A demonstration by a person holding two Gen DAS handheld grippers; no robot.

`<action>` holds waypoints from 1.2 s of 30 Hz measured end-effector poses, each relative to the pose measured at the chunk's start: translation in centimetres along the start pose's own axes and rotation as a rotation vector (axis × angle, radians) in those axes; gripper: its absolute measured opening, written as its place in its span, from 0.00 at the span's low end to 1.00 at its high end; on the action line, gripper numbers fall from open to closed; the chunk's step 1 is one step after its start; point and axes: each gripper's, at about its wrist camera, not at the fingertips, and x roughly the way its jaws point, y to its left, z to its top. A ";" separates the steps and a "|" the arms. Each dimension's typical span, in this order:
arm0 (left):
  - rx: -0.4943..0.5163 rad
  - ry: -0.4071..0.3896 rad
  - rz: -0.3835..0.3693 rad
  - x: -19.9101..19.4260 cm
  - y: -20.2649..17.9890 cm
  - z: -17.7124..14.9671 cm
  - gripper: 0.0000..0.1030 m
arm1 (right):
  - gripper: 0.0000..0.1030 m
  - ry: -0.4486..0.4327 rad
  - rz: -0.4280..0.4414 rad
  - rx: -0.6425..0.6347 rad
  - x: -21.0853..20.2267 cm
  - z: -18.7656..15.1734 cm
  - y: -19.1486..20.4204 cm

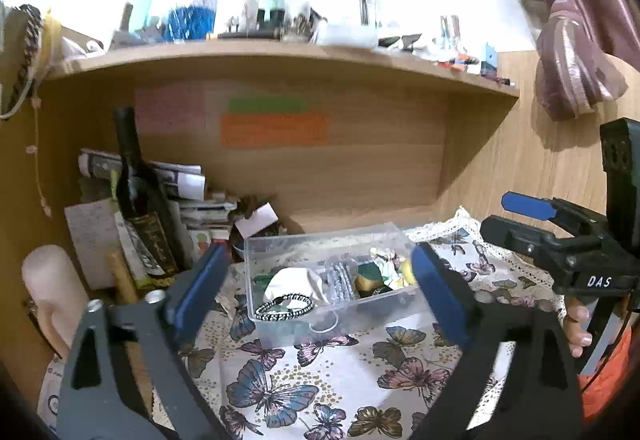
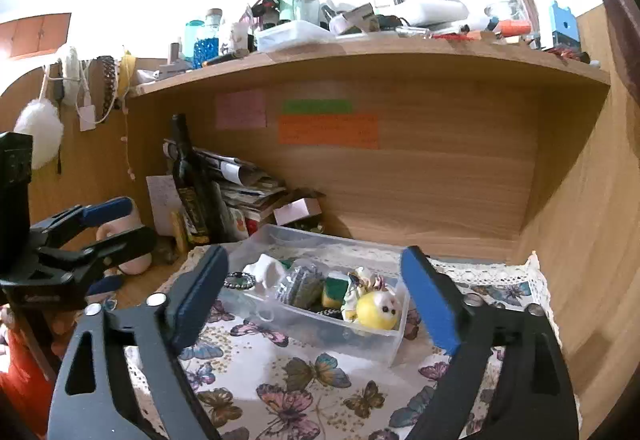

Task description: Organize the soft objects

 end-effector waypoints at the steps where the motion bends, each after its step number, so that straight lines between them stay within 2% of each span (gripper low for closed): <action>1: 0.004 -0.014 0.007 -0.4 -0.3 -0.1 0.98 | 0.96 -0.006 -0.002 0.000 -0.2 0.0 0.1; 2: 0.006 -0.023 0.010 -0.7 -0.5 -0.2 0.98 | 1.00 -0.016 -0.008 -0.003 -0.5 -0.2 0.3; 19: 0.004 -0.048 0.006 -2.0 -1.2 -0.8 1.00 | 1.00 -0.029 -0.033 0.006 -1.7 -0.8 0.9; 36: -0.024 -0.027 0.010 -1.3 -0.6 -1.0 1.00 | 1.00 -0.037 -0.032 0.015 -1.9 -0.9 0.9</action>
